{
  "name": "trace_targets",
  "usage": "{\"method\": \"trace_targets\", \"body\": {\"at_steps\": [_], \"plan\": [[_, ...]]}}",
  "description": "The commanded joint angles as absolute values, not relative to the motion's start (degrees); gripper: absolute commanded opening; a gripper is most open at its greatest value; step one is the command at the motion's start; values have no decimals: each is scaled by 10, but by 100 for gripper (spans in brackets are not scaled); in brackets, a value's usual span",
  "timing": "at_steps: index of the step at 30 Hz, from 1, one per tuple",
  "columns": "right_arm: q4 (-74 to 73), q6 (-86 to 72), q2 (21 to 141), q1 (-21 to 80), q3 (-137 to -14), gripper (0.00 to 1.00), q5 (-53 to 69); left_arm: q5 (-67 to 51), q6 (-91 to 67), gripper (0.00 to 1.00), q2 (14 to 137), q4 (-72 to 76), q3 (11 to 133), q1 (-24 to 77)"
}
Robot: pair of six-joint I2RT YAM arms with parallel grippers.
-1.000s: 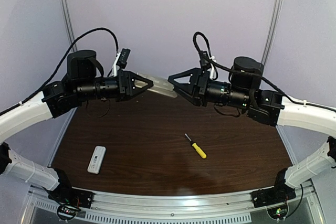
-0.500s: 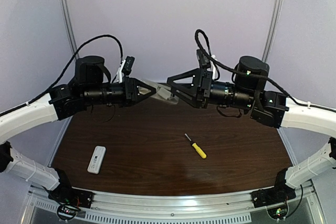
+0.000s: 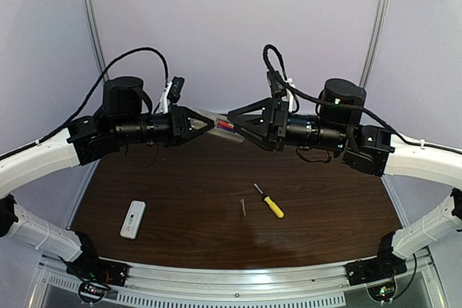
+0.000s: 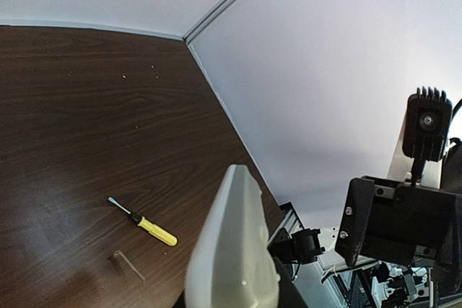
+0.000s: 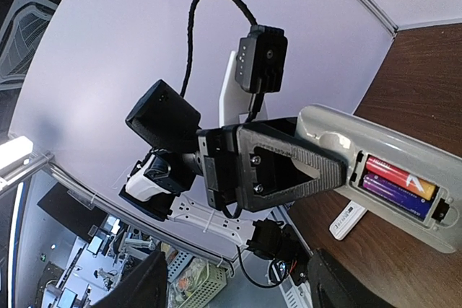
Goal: Unload the batteries from the remote control
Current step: Remove the battery cover from the remote control, then place the remote control without the battery cover at the center of the board.
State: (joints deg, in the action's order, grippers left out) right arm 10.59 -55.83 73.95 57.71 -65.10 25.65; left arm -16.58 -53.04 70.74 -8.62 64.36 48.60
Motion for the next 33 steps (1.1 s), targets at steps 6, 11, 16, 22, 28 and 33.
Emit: {"method": "trace_targets", "body": {"at_steps": [6, 11, 16, 22, 28, 33], "plan": [[20, -514, 740, 572, -669, 69, 223, -143, -545, 0, 695, -52, 616, 489], [-63, -479, 725, 567, -680, 71, 179, -144, -557, 0, 683, -43, 585, 489], [-136, -442, 706, 563, -679, 73, 137, -145, -574, 0, 669, -35, 548, 488], [-241, -401, 693, 560, -687, 77, 61, -160, -587, 0, 664, -28, 512, 489], [-320, -356, 682, 560, -690, 83, 8, -176, -617, 0, 656, 18, 450, 489], [-357, -332, 672, 559, -676, 86, -25, -194, -631, 0, 665, 53, 408, 489]]}}
